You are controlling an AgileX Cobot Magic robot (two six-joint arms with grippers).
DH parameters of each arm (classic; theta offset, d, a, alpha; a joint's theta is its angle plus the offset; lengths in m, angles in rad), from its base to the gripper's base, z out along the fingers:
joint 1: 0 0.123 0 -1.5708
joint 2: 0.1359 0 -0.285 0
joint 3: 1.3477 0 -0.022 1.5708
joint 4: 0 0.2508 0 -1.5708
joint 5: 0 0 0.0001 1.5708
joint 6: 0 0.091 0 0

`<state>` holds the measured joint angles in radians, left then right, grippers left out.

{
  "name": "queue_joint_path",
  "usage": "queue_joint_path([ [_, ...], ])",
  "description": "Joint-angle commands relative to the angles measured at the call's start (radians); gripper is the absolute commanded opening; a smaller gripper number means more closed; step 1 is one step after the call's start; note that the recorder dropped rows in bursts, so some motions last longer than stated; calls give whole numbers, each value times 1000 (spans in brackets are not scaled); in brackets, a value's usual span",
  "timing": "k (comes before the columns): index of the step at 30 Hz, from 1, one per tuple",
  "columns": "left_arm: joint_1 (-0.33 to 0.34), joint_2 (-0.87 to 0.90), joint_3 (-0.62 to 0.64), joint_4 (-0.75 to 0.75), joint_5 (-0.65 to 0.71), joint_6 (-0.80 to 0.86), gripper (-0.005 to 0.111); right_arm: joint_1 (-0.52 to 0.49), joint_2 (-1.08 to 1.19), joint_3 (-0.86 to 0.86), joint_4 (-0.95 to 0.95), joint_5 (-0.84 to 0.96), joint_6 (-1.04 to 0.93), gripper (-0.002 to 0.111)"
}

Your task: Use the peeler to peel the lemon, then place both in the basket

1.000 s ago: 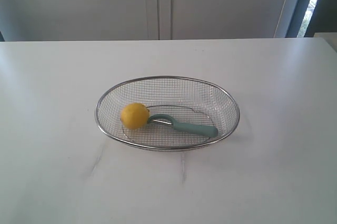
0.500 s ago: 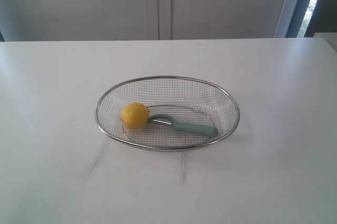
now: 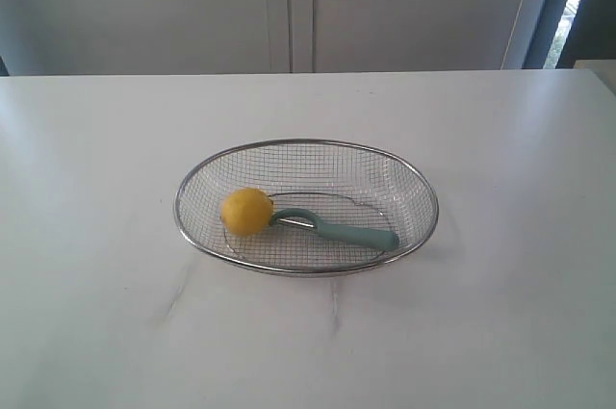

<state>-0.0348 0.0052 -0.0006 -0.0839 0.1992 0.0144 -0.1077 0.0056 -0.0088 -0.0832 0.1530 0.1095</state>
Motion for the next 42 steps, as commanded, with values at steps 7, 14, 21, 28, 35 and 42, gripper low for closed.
queue_joint_path([
  [7, 1, -5, 1, -6, 4, -7, 1, -4, -6, 9, -3, 197, -27, 0],
  [14, 1, -5, 1, -6, 4, -7, 1, -4, -6, 9, -3, 197, 79, 0],
  [21, 1, -5, 1, -6, 4, -7, 1, 5, -6, 9, -3, 197, 4, 0],
  [28, 1, -5, 1, -6, 4, -7, 1, 129, -6, 9, -3, 195, -20, 0],
  [35, 1, -5, 1, -6, 4, -7, 1, 150, -6, 9, -2, 189, -20, 0],
  [42, 1, -5, 1, -6, 4, -7, 1, 150, -6, 9, -2, 189, -20, 0],
])
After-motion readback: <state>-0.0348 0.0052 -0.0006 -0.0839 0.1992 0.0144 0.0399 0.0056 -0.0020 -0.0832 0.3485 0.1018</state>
